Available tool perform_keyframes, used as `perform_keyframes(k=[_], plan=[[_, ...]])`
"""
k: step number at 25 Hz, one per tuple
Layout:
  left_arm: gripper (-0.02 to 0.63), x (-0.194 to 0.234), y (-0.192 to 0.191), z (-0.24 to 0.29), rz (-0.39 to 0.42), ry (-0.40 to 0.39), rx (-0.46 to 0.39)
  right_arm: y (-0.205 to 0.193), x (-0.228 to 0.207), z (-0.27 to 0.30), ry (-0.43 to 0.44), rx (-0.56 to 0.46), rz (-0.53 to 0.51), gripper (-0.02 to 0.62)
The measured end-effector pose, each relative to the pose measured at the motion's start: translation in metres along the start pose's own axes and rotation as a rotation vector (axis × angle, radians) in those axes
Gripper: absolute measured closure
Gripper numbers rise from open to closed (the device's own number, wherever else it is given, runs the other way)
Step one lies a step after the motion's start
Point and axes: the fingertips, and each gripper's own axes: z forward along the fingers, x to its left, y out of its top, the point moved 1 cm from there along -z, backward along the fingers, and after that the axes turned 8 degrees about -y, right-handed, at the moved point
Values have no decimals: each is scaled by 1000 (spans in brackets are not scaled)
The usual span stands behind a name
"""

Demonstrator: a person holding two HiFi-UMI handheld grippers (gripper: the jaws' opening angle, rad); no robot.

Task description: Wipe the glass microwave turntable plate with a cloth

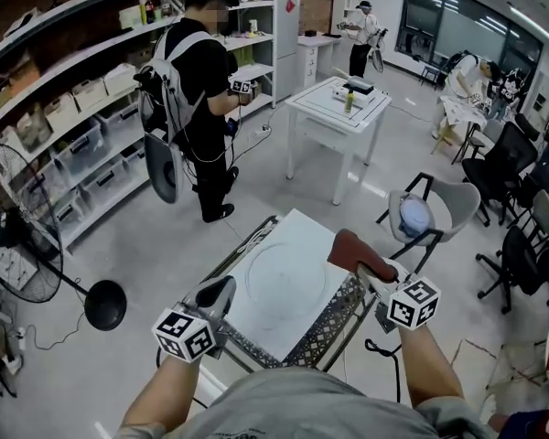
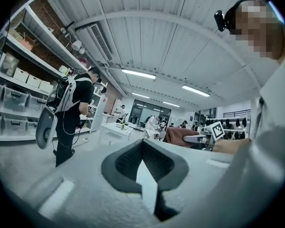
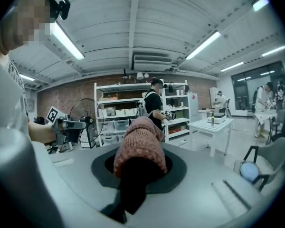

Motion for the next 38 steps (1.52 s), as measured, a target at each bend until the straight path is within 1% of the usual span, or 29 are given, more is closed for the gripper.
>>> perform_keyframes(k=[2,4,9,11,14,18,24,38], plan=[[603,2,-1,1,-1,-1,4,-7,-8,-1,-37,-16,61,526],[603,3,-1,1,4,-1,9,-16,-13,-2,-68,-19,91,526],[603,1,-6,2,2,1,17,-43,-26,-3,-150,-6,113,526],[603,1,-8,1,0,1,20,-52,-27,-2,-169,2,121,526],[603,0,-12,0,-4,3,22,-61,-27,0,-167,17,144,526],[603,-4,-18,0,-9,4,23,-63,-27,-1,-149,17,151,526],[603,-2,-19,-4,-16,5,23,-60,-20,2,-133,20,140,526],[603,-6,-20,-9,-16,6,15,-55,-15,-2,-128,15,104,528]])
